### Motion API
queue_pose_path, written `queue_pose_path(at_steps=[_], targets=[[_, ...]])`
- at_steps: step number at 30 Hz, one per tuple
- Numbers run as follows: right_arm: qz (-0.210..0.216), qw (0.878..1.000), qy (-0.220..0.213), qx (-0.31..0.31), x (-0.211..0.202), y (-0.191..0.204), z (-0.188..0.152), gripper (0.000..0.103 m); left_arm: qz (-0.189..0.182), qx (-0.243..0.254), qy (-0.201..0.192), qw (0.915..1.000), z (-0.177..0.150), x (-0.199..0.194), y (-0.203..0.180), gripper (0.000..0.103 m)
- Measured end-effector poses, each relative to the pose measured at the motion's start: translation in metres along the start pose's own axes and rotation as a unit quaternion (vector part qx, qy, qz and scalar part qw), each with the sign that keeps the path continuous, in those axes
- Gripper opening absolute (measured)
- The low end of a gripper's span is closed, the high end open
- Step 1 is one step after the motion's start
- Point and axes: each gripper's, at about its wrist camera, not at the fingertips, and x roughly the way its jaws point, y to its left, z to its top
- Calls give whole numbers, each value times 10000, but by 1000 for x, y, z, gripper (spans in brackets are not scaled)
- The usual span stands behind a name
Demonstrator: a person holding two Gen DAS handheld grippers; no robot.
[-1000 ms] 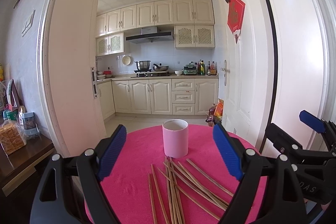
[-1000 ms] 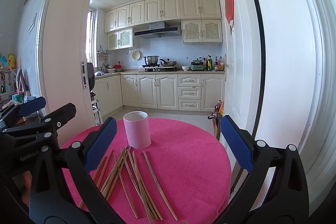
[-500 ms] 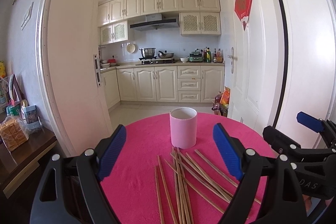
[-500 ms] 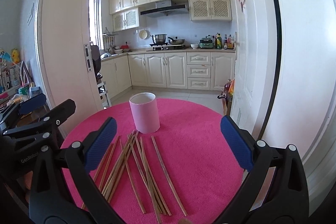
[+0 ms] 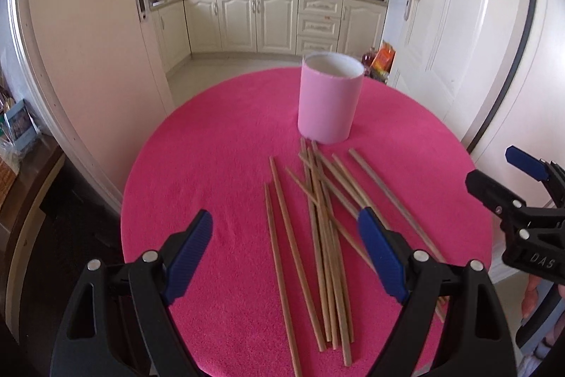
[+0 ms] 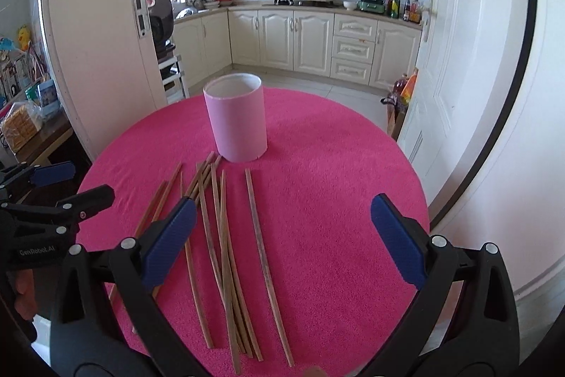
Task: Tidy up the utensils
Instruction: 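Lower both grippers and pinch one chopstick each from the pile, then lift the chopstick with the left gripper into the pink cup while the right gripper drops its chopstick in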
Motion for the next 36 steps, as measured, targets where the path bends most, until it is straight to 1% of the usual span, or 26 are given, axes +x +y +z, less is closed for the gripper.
queue_pose_path(at_steps=[2, 3, 4, 5, 6, 7, 8, 10, 11, 13, 15, 16, 17, 19, 20, 21, 23, 26, 29, 30, 31, 33, 36], targets=[[153, 9994, 320, -23, 14, -4, 1, 92, -61, -70, 383, 9992, -2, 15, 10, 83], [215, 9986, 488, -37, 21, -6, 1, 86, -97, -87, 524, 9985, -4, 22, 13, 82], [263, 9975, 651, -62, 28, -6, 1, 81, -129, -95, 661, 9977, -6, 29, 16, 80], [316, 9961, 818, -104, 33, -6, 0, 78, -135, -87, 806, 9966, -8, 34, 17, 70], [361, 9945, 972, -157, 38, -6, -1, 73, -135, -85, 964, 9952, -10, 41, 18, 60], [396, 9928, 1115, -209, 43, -4, -1, 69, -142, -133, 1091, 9938, -11, 46, 21, 57], [440, 9908, 1256, -258, 48, -3, -2, 67, -148, -195, 1196, 9925, -12, 51, 22, 54], [484, 9863, 1535, -356, 57, -2, -3, 59, -136, -263, 1360, 9903, -14, 59, 25, 48], [503, 9836, 1686, -406, 63, -1, -3, 57, -137, -282, 1435, 9891, -15, 63, 26, 44], [522, 9781, 1949, -509, 74, 1, -2, 44, -163, -314, 1580, 9868, -16, 72, 26, 40], [535, 9727, 2182, -584, 83, 3, -1, 37, -135, -311, 1663, 9855, -15, 79, 25, 34], [543, 9706, 2265, -602, 86, 3, 0, 36, -109, -282, 1712, 9848, -16, 83, 23, 33], [514, 9688, 2338, -641, 90, 3, 1, 36, -94, -274, 1776, 9837, -16, 87, 22, 28], [461, 9657, 2453, -724, 97, 7, 2, 35, -224, -327, 1823, 9824, -16, 91, 22, 27], [463, 9637, 2518, -751, 101, 7, 2, 34, -201, -302, 1834, 9824, -16, 93, 20, 26], [482, 9618, 2583, -772, 106, 9, 2, 33, -117, -255, 1835, 9826, -15, 95, 18, 20], [575, 9585, 2682, -777, 112, 10, 2, 32, 4, -215, 1835, 9828, -12, 98, 14, 15], [661, 9541, 2804, -824, 120, 13, 1, 29, -27, -265, 1856, 9823, -8, 102, 16, 8], [699, 9498, 2919, -879, 128, 16, -1, 19, -129, -394, 1831, 9822, -5, 104, 22, 5], [694, 9508, 2883, -896, 129, 18, -1, 17, -173, -456, 1812, 9822, -2, 101, 27, 5], [701, 9509, 2883, -878, 130, 17, 0, 13, -227, -541, 1759, 9827, 0, 101, 28, 5], [763, 9517, 2850, -854, 130, 18, -1, 7, -318, -707, 1656, 9831, 2, 99, 33, 5], [899, 9557, 2714, -703, 129, 10, 0, 6, -438, -869, 1452, 9846, 5, 92, 37, 5]])
